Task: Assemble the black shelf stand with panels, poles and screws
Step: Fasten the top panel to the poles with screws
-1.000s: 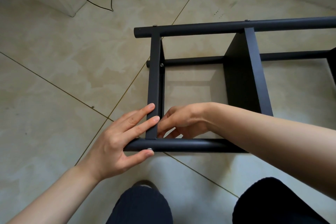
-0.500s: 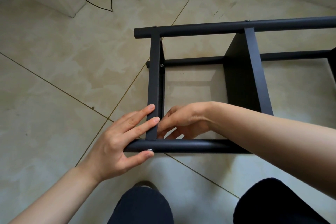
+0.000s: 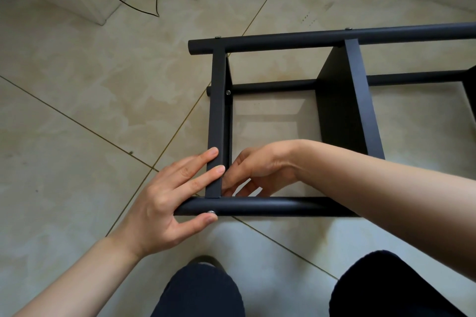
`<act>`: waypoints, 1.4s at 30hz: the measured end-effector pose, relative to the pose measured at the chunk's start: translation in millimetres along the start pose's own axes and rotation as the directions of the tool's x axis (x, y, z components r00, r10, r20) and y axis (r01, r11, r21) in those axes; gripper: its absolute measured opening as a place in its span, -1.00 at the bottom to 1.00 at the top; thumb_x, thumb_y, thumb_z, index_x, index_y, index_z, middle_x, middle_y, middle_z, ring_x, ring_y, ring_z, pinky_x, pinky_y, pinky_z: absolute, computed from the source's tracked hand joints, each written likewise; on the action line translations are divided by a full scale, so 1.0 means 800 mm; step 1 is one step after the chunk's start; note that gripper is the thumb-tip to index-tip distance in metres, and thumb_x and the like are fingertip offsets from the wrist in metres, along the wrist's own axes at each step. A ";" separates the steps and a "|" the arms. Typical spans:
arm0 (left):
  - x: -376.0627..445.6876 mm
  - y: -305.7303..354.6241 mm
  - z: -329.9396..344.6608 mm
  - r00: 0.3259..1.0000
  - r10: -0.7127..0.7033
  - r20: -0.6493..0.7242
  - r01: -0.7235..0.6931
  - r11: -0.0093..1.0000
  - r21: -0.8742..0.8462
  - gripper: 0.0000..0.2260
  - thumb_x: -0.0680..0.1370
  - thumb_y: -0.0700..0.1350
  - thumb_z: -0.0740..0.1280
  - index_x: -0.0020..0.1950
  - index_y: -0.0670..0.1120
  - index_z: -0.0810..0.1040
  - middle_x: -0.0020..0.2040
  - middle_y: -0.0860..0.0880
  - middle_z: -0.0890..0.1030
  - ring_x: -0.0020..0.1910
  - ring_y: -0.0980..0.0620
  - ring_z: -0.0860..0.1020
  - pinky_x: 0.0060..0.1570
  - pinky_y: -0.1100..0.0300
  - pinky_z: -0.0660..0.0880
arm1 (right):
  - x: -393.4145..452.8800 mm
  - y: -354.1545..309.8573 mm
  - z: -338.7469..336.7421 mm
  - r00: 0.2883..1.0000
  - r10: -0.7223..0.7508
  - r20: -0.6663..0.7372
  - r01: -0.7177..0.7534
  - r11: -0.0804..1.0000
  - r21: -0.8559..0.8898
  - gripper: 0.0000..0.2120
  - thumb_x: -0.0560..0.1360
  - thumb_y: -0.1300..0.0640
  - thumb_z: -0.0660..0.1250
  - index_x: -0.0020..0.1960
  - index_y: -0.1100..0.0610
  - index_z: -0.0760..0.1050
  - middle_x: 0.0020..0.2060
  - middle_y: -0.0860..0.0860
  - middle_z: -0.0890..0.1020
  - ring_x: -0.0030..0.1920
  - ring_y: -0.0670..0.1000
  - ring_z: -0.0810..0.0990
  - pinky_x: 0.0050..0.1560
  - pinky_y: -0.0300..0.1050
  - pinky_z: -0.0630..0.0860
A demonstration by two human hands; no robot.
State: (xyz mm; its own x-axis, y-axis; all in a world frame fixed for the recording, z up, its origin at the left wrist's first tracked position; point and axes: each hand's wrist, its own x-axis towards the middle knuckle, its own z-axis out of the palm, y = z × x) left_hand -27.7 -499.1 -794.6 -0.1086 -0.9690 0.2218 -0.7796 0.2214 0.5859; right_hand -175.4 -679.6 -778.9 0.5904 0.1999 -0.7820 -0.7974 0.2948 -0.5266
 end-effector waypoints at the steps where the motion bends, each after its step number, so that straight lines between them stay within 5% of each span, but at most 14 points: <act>1: 0.000 0.000 0.000 1.000 -0.001 -0.002 0.001 1.000 0.005 -0.45 0.61 0.16 0.32 0.51 -0.08 0.36 0.57 -0.07 0.33 0.49 -0.09 0.39 0.39 -0.04 0.39 | -0.002 -0.001 -0.001 1.000 0.003 0.000 -0.003 1.000 -0.011 -0.91 0.57 0.16 0.34 -0.09 0.12 0.59 -0.10 0.05 0.62 -0.07 0.02 0.56 0.09 -0.01 0.48; 9: 0.000 0.000 0.001 1.000 0.003 -0.001 -0.003 1.000 0.006 -0.45 0.60 0.15 0.33 0.50 -0.11 0.37 0.55 -0.11 0.35 0.49 -0.12 0.38 0.39 -0.09 0.40 | 0.008 0.004 0.007 0.999 0.022 -0.032 -0.021 0.999 0.029 -0.88 0.56 0.14 0.36 0.06 0.16 0.58 -0.03 0.09 0.61 -0.02 0.06 0.58 0.09 -0.01 0.52; 14: 0.000 0.001 0.001 1.000 -0.008 0.001 0.008 1.000 -0.003 -0.45 0.60 0.15 0.33 0.51 -0.10 0.36 0.55 -0.10 0.35 0.50 -0.11 0.37 0.42 -0.05 0.38 | -0.002 0.003 0.002 1.000 -0.012 -0.022 0.013 1.000 0.017 -0.88 0.57 0.15 0.34 -0.12 0.14 0.59 -0.08 0.07 0.61 -0.02 0.05 0.57 0.11 0.00 0.50; 19: 0.000 0.001 0.000 1.000 -0.003 -0.005 0.003 1.000 -0.010 -0.45 0.60 0.14 0.33 0.50 -0.11 0.37 0.55 -0.11 0.35 0.49 -0.11 0.38 0.41 -0.04 0.38 | 0.009 0.007 0.010 0.999 0.002 -0.047 -0.001 1.000 0.026 -0.85 0.56 0.13 0.36 0.08 0.17 0.58 -0.02 0.10 0.62 -0.02 0.07 0.59 0.13 -0.01 0.52; 26: -0.001 0.001 0.001 1.000 -0.008 -0.002 0.008 1.000 -0.012 -0.45 0.61 0.14 0.32 0.51 -0.11 0.36 0.56 -0.10 0.34 0.50 -0.10 0.37 0.43 -0.01 0.36 | -0.004 0.008 0.003 0.999 -0.013 -0.032 0.014 0.999 0.042 -0.88 0.56 0.14 0.35 -0.13 0.13 0.59 -0.15 0.04 0.65 -0.08 0.02 0.60 0.04 -0.04 0.52; 42: 0.000 0.003 0.001 1.000 -0.006 -0.005 0.006 1.000 -0.021 -0.45 0.60 0.13 0.33 0.50 -0.12 0.37 0.55 -0.10 0.34 0.49 -0.11 0.38 0.43 -0.02 0.36 | 0.005 0.007 0.011 0.998 -0.017 -0.062 0.019 0.999 0.039 -0.88 0.54 0.15 0.38 0.05 0.17 0.58 -0.02 0.11 0.60 0.00 0.07 0.56 0.11 -0.03 0.50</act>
State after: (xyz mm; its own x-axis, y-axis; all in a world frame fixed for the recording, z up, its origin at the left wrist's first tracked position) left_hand -29.9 -498.9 -793.7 -0.1005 -0.9697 0.2225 -0.7673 0.2179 0.6032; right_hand -176.1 -668.8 -782.2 0.5948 0.1365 -0.7922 -0.7803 0.3349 -0.5282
